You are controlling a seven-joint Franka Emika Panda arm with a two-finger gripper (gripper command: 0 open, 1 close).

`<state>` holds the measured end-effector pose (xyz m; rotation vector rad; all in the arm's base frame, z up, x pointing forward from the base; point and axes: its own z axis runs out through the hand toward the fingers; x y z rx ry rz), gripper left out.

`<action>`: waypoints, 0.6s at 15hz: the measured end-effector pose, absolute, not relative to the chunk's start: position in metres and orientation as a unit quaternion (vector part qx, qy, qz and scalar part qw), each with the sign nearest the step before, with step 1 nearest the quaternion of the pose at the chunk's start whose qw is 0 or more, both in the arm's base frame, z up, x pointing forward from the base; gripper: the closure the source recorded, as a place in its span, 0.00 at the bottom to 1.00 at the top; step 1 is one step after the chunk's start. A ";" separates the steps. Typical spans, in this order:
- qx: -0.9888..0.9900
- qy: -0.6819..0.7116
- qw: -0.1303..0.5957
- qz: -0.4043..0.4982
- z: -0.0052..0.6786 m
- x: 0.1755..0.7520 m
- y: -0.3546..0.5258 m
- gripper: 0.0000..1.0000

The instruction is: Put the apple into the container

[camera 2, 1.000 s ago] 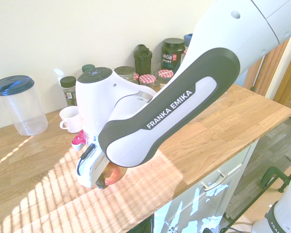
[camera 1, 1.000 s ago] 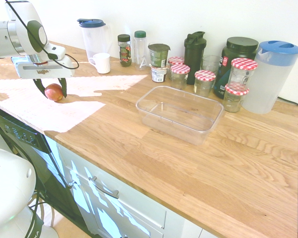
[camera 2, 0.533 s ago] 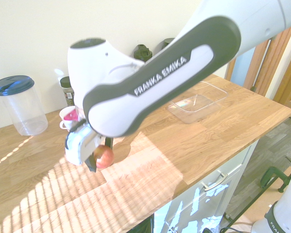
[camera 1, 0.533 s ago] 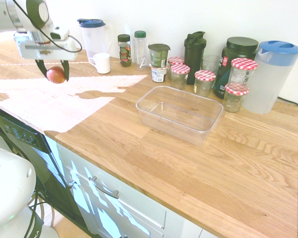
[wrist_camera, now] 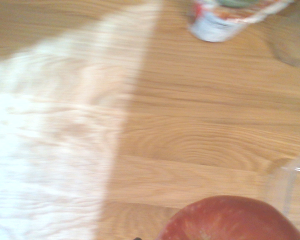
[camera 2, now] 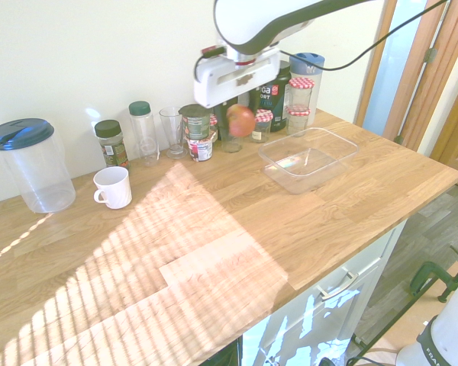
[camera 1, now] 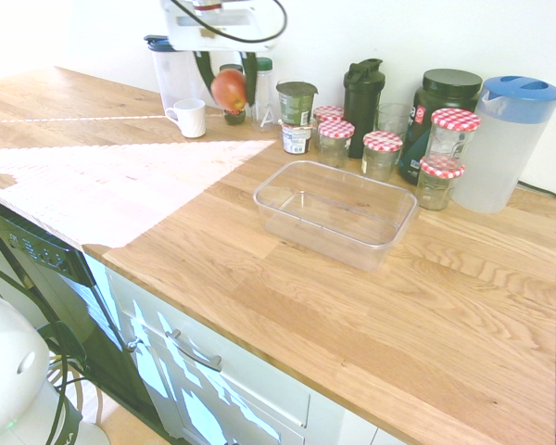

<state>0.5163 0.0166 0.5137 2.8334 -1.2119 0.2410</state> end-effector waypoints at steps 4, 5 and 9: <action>0.897 -0.438 0.024 0.053 0.469 0.500 -0.085 1.00; 0.895 -0.443 0.023 0.050 0.456 0.493 -0.102 1.00; 0.889 -0.455 -0.015 0.042 0.397 0.473 -0.136 1.00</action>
